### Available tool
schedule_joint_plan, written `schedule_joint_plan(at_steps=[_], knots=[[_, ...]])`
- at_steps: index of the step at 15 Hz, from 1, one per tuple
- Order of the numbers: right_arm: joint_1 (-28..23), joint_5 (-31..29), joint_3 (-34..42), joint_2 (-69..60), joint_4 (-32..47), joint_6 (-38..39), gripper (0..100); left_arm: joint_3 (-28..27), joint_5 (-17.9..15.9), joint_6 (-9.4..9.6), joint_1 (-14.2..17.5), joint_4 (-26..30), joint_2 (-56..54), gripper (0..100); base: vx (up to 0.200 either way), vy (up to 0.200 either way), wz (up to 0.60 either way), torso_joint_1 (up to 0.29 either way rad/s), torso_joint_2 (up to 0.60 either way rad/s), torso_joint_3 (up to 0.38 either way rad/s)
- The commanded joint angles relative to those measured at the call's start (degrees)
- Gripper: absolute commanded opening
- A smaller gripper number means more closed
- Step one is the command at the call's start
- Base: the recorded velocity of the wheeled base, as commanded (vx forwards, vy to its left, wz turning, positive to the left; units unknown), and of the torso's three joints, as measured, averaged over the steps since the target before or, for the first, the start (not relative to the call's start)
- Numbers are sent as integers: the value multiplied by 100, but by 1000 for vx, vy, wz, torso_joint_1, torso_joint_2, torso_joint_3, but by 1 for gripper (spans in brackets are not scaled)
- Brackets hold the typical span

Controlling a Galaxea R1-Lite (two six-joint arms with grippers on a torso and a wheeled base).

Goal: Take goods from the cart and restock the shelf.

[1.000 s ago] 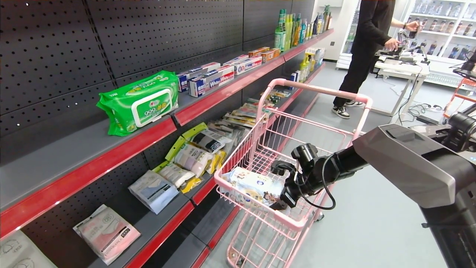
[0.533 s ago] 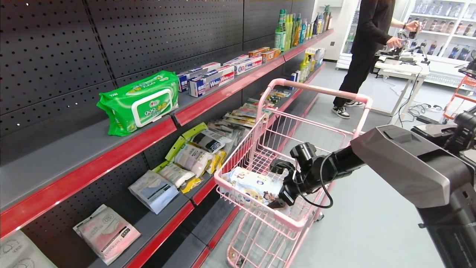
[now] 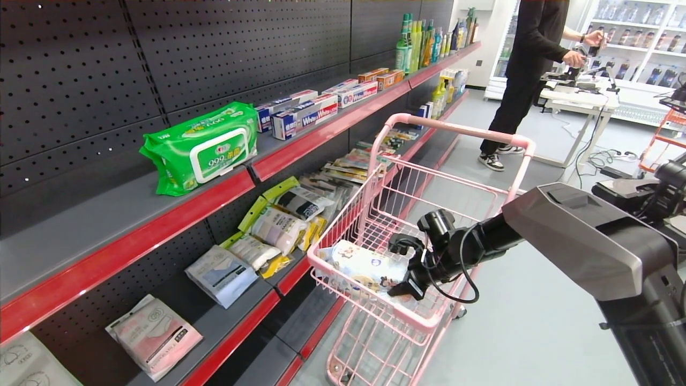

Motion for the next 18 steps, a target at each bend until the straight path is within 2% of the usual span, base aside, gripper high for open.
schedule_joint_plan(at_steps=[1, 3, 6, 9, 14, 18], knots=[[-90, -1, -3, 34, 12, 8, 0, 0, 1, 0, 0, -1, 7, 100, 0, 0, 0, 0, 0, 0], [-265, 95, 6, -256, 12, 219, 0, 0, 1, 0, 0, -1, 7, 100, 0, 0, 0, 0, 0, 0], [-283, 148, 323, -1117, 21, 1212, 0, 0, 1, 0, 0, -1, 7, 100, 0, 0, 0, 0, 0, 0], [-362, 43, 630, -1592, 21, 1273, 0, 0, 1, 0, 0, -1, 7, 100, 0, 0, 0, 0, 0, 0], [-599, -757, 1368, -2708, 12, 1458, 0, 0, 1, 0, 0, -1, 7, 100, 0, 0, 0, 0, 0, 0], [-617, -1706, 1992, -4044, 12, 2363, 0, 0, 1, 0, 0, -1, 7, 100, 0, 0, 0, 0, 0, 0]])
